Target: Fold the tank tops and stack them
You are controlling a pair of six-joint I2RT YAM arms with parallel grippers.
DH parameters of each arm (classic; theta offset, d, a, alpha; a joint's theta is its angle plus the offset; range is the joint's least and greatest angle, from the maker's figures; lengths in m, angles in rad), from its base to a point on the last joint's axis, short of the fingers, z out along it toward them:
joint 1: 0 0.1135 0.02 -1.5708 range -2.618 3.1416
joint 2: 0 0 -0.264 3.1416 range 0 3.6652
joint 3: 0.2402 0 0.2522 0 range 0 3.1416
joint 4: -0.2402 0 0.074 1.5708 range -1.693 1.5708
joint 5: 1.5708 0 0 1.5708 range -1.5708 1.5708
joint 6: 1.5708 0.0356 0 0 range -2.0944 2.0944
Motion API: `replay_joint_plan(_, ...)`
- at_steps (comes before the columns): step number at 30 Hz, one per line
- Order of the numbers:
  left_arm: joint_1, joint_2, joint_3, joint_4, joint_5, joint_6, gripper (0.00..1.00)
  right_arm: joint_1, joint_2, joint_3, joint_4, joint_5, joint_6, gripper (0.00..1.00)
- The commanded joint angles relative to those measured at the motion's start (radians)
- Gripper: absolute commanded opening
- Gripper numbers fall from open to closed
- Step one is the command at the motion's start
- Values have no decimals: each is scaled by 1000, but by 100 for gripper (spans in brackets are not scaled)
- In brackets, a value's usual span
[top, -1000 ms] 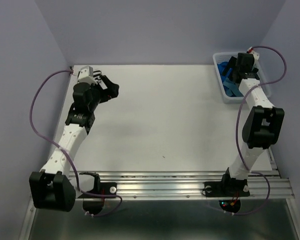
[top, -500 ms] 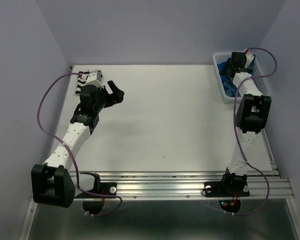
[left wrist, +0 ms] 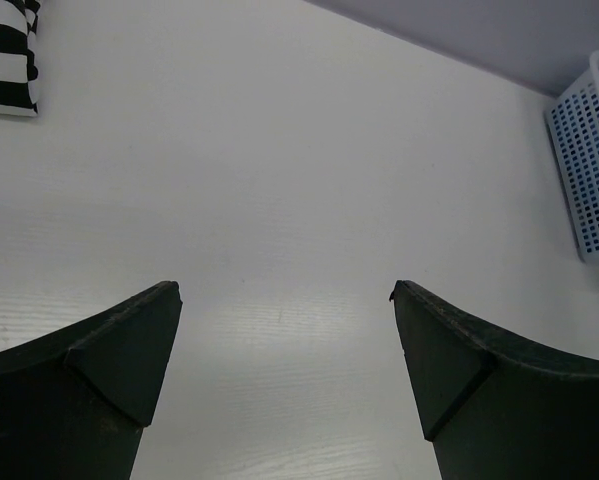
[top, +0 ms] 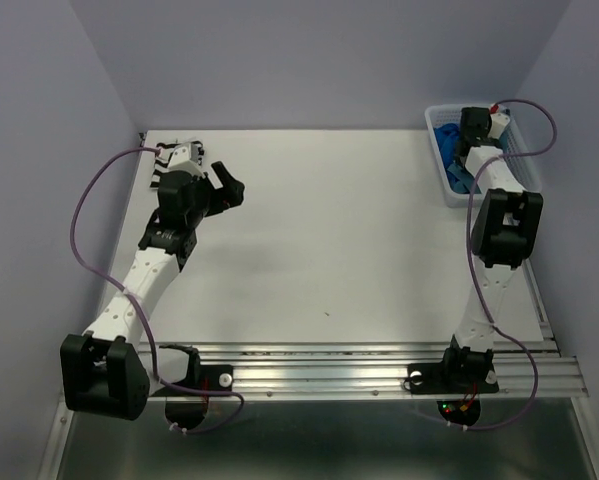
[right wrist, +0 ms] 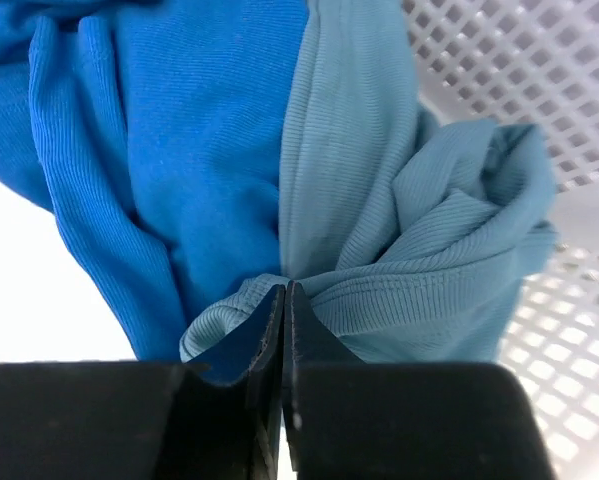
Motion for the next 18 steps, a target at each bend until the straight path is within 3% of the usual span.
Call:
replay_joint_plan(1,-1,-82,-13,5,-28,10,99,-7,-118,-24,27,44,-25,1)
replay_joint_plan(8,-1,-155,-36,-9,-47,-1,99,-7,-213,-91,83,-104,-37,1)
replay_joint_plan(18,0,-195,-45,-19,-71,-29,99,-7,-498,-323,428,-341,-63,1)
